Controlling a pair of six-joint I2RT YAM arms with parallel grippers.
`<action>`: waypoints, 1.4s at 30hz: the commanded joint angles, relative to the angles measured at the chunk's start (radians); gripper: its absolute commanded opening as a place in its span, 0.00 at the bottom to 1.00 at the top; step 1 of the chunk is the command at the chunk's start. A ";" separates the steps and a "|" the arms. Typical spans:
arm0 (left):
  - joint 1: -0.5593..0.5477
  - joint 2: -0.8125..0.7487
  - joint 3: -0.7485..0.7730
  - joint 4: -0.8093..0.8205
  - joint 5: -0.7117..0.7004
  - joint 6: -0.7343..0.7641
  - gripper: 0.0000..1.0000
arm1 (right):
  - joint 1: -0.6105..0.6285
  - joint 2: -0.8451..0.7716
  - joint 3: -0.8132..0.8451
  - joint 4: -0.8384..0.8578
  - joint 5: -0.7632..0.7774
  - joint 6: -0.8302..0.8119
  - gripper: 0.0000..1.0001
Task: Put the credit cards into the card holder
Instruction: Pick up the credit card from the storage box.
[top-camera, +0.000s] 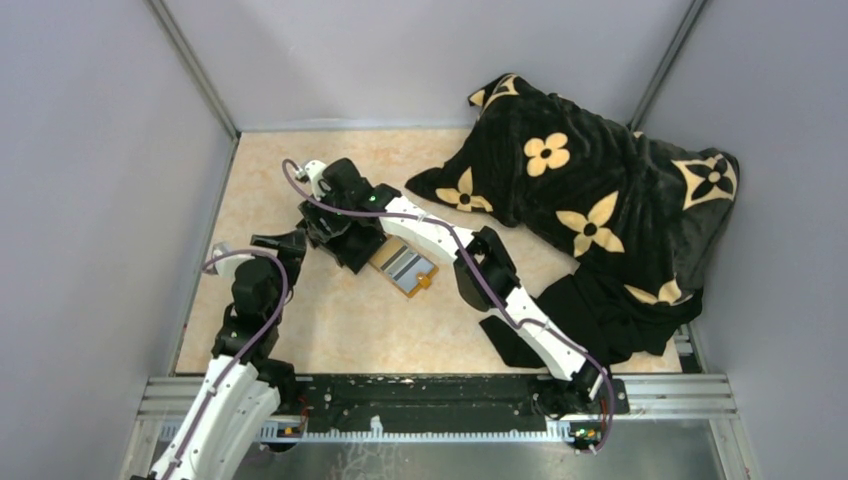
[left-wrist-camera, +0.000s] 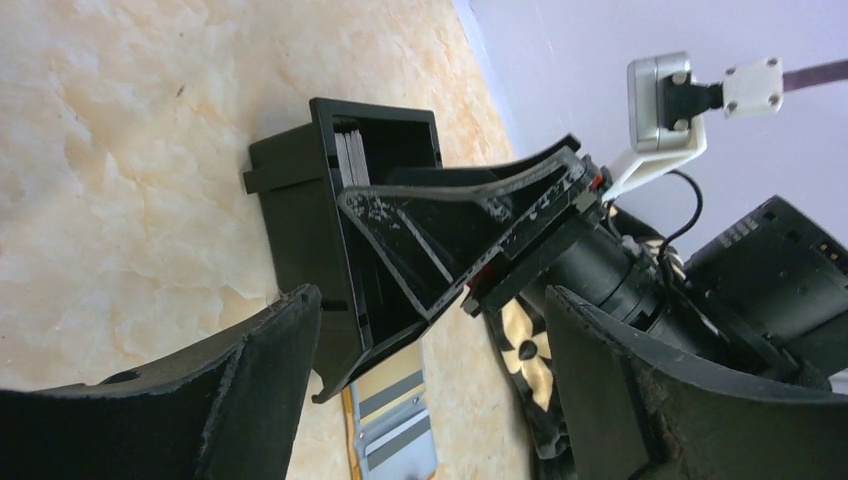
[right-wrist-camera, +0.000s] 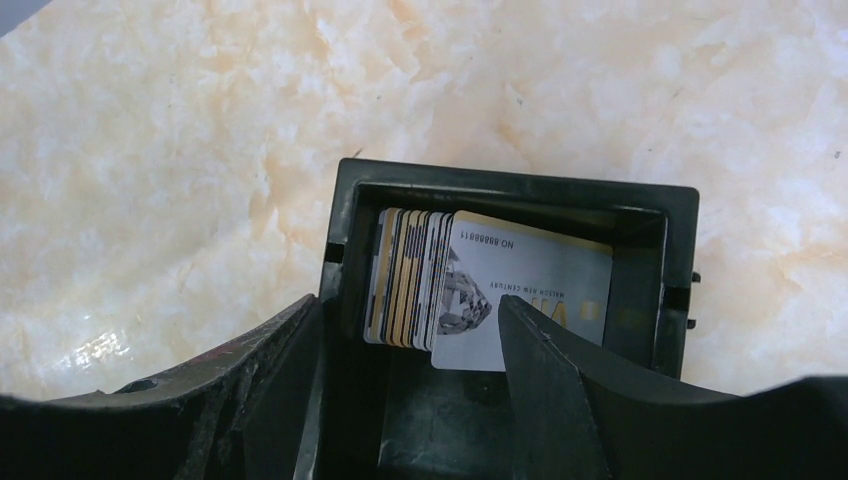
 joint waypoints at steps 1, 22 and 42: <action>-0.006 -0.036 -0.044 0.112 0.067 0.031 0.88 | 0.008 0.037 0.068 0.052 0.036 -0.033 0.65; -0.009 -0.033 -0.086 0.224 0.118 0.044 0.85 | -0.026 0.078 0.068 0.077 0.045 -0.021 0.55; -0.011 0.033 -0.093 0.277 0.133 0.033 0.85 | -0.021 -0.036 -0.024 0.111 -0.017 0.031 0.30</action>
